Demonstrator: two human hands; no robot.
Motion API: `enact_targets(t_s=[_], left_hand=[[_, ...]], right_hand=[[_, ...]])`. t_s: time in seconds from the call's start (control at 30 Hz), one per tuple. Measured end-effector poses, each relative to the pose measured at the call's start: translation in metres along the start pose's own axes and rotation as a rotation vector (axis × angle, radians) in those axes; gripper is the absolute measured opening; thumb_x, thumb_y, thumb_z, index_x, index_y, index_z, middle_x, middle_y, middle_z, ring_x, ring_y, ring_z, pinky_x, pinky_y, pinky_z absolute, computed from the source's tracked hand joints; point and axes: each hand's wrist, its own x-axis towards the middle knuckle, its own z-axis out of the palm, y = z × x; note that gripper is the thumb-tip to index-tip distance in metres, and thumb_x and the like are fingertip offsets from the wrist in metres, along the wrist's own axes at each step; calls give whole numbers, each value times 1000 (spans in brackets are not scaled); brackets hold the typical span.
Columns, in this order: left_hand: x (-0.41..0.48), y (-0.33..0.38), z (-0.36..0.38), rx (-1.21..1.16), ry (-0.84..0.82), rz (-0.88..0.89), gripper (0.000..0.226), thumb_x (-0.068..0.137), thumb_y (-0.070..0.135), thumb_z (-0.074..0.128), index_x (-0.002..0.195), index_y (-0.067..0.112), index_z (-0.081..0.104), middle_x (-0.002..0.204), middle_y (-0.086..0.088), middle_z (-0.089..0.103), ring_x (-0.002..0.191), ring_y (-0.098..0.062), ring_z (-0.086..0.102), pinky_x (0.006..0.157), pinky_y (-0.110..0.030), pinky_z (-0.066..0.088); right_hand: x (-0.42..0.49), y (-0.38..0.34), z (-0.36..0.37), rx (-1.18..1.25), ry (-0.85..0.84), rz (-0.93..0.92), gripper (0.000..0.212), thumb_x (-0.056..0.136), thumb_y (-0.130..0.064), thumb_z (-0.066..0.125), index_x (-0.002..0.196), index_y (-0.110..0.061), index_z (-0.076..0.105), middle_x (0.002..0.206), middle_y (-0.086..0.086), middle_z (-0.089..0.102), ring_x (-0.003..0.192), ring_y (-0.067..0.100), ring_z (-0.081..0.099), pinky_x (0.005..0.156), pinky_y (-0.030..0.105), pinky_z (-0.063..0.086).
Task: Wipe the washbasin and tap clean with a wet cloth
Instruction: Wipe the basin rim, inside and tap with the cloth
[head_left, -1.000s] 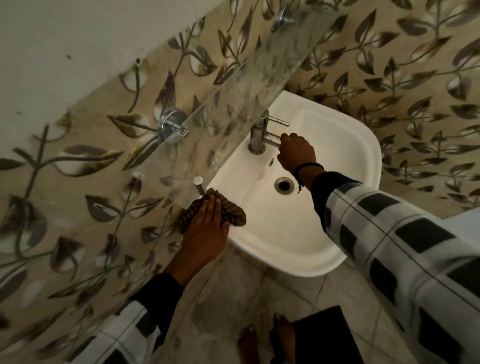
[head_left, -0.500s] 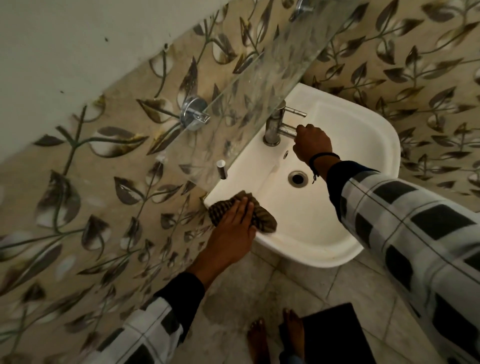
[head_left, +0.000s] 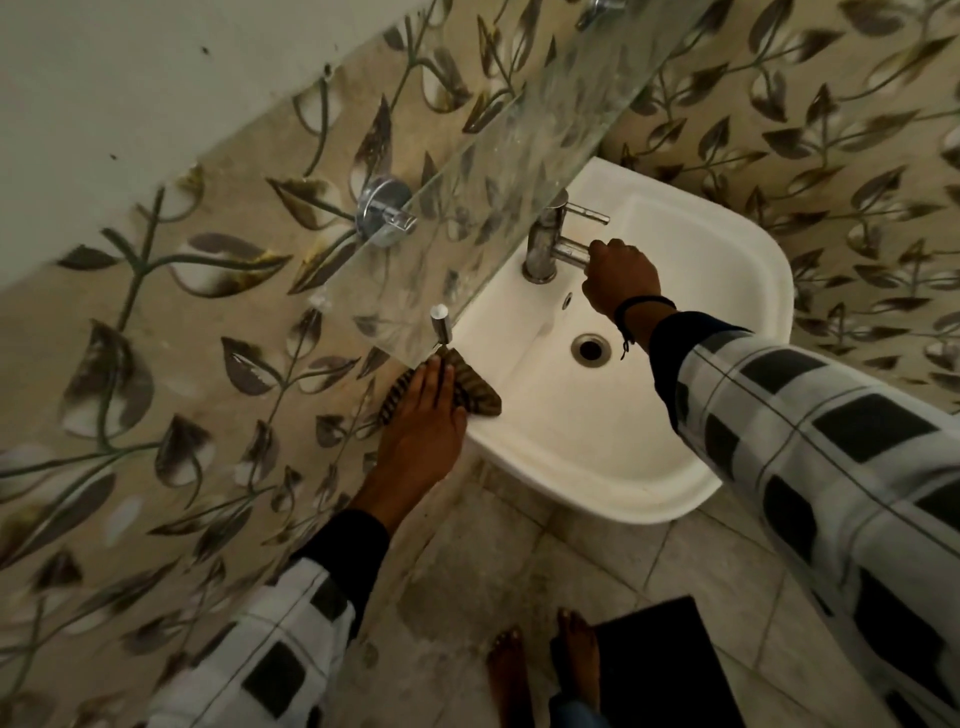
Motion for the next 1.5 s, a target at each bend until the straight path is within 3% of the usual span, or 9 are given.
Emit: enact_targets(t_s=[0.3,0.43,0.57,0.63,0.73,0.83,0.97,1.2,1.5], left_hand=[[-35,40,13,-179,66,67,59,108,29,32,156,0,14,164,-19,5,153,-35,1,126,-43,0],[-27,30,15,-92,16,45,59,108,32,24,157,3,12,165,-20,3,153,-36,-1,126,-44,3],[-6,10,-3,-38,95,7,52,92,19,57,132,-13,55,140,-31,52,132,-45,50,109,-53,39],[-6,9,-4,15,88,38,52,87,22,57,125,-14,60,133,-31,58,125,-45,56,102,-54,46],[-8,11,2,-61,96,26,55,103,24,41,146,-10,37,155,-30,30,146,-44,27,122,-47,19],[-12,19,7,-121,45,12,60,107,29,32,155,-2,14,163,-25,4,153,-38,2,124,-41,-3],[-21,27,13,-95,10,98,61,108,36,25,158,8,5,165,-16,-5,154,-30,-5,124,-36,-4],[17,6,9,-39,61,-18,63,106,38,26,159,7,8,166,-15,0,155,-27,0,124,-39,10],[-10,26,12,-66,-47,60,63,107,39,24,159,12,-1,166,-12,-10,154,-25,-8,124,-34,0]], right_hand=[[-2,-1,-2,-4,-1,-7,31,93,-17,54,121,-2,52,118,23,55,108,41,55,81,42,47],[-2,1,-2,-8,-5,-11,32,93,-17,54,121,-2,52,118,22,55,107,41,56,80,42,47],[-3,0,-2,-2,-1,-15,32,92,-16,54,121,-2,52,118,23,55,107,41,55,79,42,47],[-3,0,-2,2,0,-12,32,92,-15,54,121,-2,53,118,23,55,107,41,55,80,43,47],[-3,-1,-3,-2,0,-6,31,92,-15,53,120,-2,53,118,22,56,107,41,56,80,43,47],[-3,-3,-3,-8,-5,-4,31,93,-15,52,120,-1,53,118,22,56,107,41,56,80,43,47],[-3,-2,-4,0,-7,-1,32,93,-16,53,122,-2,52,120,22,55,110,40,55,83,42,47],[-4,-1,-1,4,4,-10,32,91,-15,54,121,-2,52,120,21,55,109,41,55,81,43,47],[-3,-1,-1,16,6,-1,34,90,-16,56,121,-2,52,118,22,56,108,40,55,81,42,47]])
